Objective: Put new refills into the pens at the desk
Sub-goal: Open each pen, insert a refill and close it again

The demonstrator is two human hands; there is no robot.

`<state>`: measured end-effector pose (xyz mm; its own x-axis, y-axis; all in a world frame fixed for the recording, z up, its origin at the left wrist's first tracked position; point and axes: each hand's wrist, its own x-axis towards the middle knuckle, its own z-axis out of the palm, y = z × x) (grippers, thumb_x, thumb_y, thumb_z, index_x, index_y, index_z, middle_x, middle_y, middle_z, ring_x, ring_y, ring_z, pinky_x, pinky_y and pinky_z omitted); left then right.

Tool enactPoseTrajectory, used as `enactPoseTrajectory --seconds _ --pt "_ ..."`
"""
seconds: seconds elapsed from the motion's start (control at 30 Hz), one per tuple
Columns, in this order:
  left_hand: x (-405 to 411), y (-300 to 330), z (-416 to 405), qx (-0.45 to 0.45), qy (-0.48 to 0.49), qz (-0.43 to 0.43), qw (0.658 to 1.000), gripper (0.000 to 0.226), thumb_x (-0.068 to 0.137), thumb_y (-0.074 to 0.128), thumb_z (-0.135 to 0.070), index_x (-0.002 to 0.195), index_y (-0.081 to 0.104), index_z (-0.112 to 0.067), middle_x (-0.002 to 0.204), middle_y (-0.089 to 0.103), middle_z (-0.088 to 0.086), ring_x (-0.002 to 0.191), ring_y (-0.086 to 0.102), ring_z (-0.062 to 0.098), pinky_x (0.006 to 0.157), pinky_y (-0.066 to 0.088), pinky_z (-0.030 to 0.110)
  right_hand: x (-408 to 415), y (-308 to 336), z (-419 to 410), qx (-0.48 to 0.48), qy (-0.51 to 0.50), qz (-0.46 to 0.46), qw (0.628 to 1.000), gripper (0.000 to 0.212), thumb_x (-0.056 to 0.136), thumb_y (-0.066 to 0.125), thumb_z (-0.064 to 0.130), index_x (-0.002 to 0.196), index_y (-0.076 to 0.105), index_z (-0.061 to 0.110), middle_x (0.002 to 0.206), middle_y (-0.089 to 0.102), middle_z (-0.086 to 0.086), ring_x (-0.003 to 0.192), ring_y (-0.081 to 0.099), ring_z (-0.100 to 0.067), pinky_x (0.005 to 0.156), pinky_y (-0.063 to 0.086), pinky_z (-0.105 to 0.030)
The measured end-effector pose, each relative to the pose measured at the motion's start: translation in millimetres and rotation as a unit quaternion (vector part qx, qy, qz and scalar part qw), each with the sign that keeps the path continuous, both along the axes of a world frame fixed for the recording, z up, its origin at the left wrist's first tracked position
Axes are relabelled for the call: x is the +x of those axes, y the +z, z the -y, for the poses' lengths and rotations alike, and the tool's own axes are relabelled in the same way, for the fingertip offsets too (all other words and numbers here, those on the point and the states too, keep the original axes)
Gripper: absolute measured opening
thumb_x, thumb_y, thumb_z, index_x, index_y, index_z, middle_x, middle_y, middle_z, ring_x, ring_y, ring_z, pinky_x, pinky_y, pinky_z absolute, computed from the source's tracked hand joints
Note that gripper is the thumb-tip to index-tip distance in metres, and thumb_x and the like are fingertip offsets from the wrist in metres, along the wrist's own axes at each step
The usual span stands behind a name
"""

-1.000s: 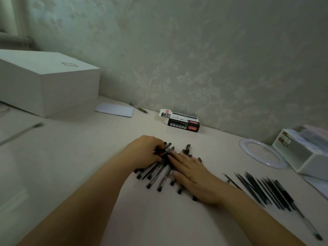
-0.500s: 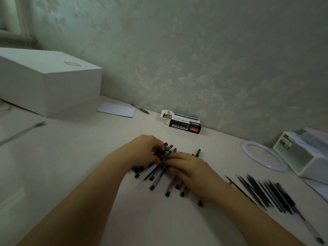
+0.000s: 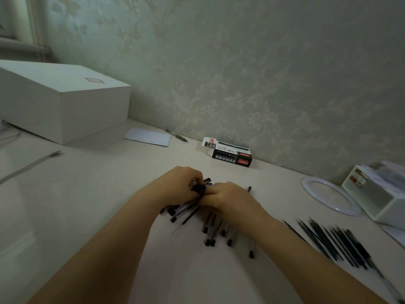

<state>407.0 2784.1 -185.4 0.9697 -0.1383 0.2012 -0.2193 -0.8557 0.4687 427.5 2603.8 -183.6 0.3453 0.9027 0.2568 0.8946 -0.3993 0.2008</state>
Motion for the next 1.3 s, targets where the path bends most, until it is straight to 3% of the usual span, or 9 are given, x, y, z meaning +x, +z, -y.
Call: enactPoseTrajectory --seconds 0.3,0.5,0.57,0.67,0.8,0.93,1.03,1.13,1.3 --pt "2 -3 -1 0.016 -0.004 0.015 1.0 0.027 0.08 0.056 -0.007 0.101 0.066 -0.02 0.08 0.051 -0.008 0.077 0.049 0.011 0.056 0.031 0.01 -2 3 -7 -0.07 0.059 0.088 0.992 0.026 0.081 0.068 0.0 0.103 0.069 0.014 0.101 0.069 -0.004 0.094 0.063 -0.024 0.067 0.05 -0.032" --pt "-2 1 6 -0.035 0.007 0.049 0.998 0.012 0.086 0.064 -0.035 0.095 0.064 -0.027 0.081 0.058 -0.012 0.075 0.054 0.007 0.061 0.037 0.016 -1 18 39 0.045 -0.005 0.098 0.994 0.028 0.076 0.076 -0.001 0.097 0.066 0.015 0.089 0.067 0.001 0.085 0.061 -0.019 0.067 0.05 -0.029" --pt "-4 4 13 -0.07 -0.002 0.055 0.996 0.016 0.09 0.058 -0.044 0.099 0.062 -0.031 0.078 0.06 -0.013 0.071 0.055 0.001 0.062 0.039 0.019 -4 19 62 0.15 -0.094 0.003 0.984 0.019 0.088 0.068 0.007 0.099 0.06 0.02 0.086 0.064 0.003 0.081 0.055 -0.014 0.07 0.052 -0.031" --pt "-7 7 36 -0.066 -0.035 0.077 0.994 0.015 0.096 0.049 -0.04 0.105 0.061 -0.034 0.078 0.059 -0.014 0.072 0.056 0.0 0.069 0.046 0.021 -14 13 94 0.328 -0.161 -0.194 0.91 0.02 0.097 0.054 0.015 0.1 0.051 0.035 0.08 0.065 0.009 0.077 0.061 -0.009 0.071 0.051 -0.019" --pt "-12 -2 75 -0.047 -0.065 0.104 0.991 0.014 0.098 0.047 -0.033 0.109 0.056 -0.032 0.094 0.059 -0.012 0.082 0.057 0.005 0.078 0.053 0.029 -22 5 121 0.486 -0.167 -0.362 0.777 0.03 0.098 0.051 0.007 0.09 0.071 0.028 0.086 0.073 -0.002 0.082 0.068 -0.017 0.075 0.054 -0.023" --pt "-14 -14 99 -0.086 -0.076 0.115 0.987 0.006 0.098 0.046 -0.027 0.101 0.044 -0.031 0.081 0.06 -0.009 0.058 0.05 0.003 0.061 0.052 0.038 -23 0 130 0.597 -0.117 -0.488 0.626 0.017 0.088 0.062 0.02 0.098 0.076 0.021 0.101 0.075 -0.011 0.096 0.071 -0.022 0.08 0.055 -0.02" --pt "-12 -18 107 -0.09 -0.078 0.115 0.986 0.003 0.098 0.045 -0.029 0.1 0.044 -0.031 0.067 0.057 -0.005 0.053 0.049 0.011 0.055 0.05 0.039 -21 -4 132 0.646 -0.141 -0.453 0.598 0.023 0.073 0.07 0.038 0.091 0.077 0.026 0.091 0.076 -0.005 0.084 0.071 -0.013 0.074 0.055 -0.016" --pt "-11 -19 109 -0.085 -0.087 0.131 0.984 0.013 0.099 0.043 -0.035 0.101 0.054 -0.029 0.063 0.055 -0.016 0.056 0.051 0.007 0.051 0.042 0.02 -19 -6 132 0.681 -0.143 -0.469 0.544 0.022 0.08 0.062 0.04 0.083 0.079 0.025 0.079 0.072 0.0 0.073 0.065 -0.007 0.067 0.054 -0.015" --pt "-10 -22 111 -0.139 -0.063 0.116 0.981 0.015 0.097 0.048 -0.033 0.095 0.062 -0.027 0.059 0.057 -0.014 0.053 0.052 0.004 0.05 0.04 0.014 -17 -8 133 0.682 -0.132 -0.489 0.527 0.034 0.097 0.052 0.03 0.077 0.078 0.021 0.072 0.067 -0.001 0.068 0.062 -0.007 0.064 0.053 -0.016"
